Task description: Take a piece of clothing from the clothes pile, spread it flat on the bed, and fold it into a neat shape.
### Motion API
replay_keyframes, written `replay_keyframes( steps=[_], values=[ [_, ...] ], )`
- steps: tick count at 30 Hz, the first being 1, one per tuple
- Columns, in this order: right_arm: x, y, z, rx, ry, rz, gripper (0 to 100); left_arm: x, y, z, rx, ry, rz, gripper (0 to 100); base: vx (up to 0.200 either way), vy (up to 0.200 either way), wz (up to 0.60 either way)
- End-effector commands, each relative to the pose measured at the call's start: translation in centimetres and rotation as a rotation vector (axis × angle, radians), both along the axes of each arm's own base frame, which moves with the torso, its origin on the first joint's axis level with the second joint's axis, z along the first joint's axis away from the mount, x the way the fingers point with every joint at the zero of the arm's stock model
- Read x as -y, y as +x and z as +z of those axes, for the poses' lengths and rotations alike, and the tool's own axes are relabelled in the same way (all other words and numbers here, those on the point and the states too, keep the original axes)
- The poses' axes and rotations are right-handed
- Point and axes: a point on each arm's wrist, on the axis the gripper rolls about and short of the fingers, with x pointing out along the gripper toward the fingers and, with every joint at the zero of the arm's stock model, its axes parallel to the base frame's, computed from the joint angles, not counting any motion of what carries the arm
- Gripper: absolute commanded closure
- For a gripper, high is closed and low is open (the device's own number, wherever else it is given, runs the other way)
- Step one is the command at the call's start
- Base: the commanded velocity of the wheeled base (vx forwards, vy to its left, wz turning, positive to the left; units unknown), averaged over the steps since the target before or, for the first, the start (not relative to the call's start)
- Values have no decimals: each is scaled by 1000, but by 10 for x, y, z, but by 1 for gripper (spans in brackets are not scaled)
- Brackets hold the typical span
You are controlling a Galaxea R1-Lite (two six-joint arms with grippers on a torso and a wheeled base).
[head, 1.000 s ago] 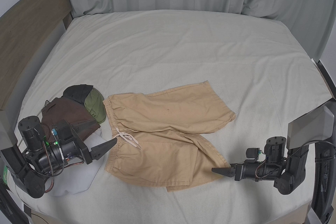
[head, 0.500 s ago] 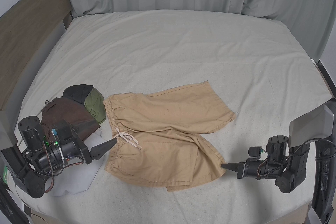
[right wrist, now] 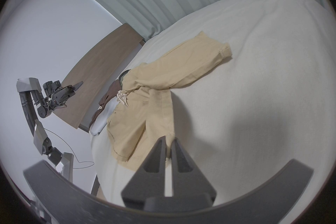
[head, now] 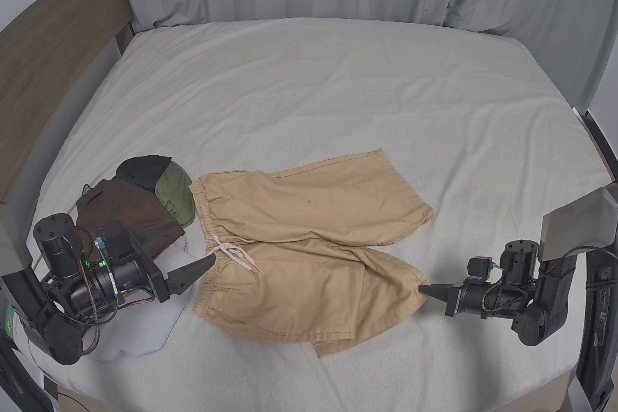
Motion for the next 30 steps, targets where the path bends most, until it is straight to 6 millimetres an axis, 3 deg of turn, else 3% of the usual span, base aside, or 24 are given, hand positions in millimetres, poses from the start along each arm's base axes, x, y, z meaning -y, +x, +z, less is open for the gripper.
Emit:
replay_keyframes(
  steps=[1, 30],
  values=[
    [7, 5, 2, 26, -6, -19, 100, 0, 0, 0, -2, 0, 0, 0, 0, 0, 0],
    [19, 46, 12, 199, -42, -130, 100, 0, -1, -1, -8, 1, -3, 0, 0, 0, 0]
  ],
)
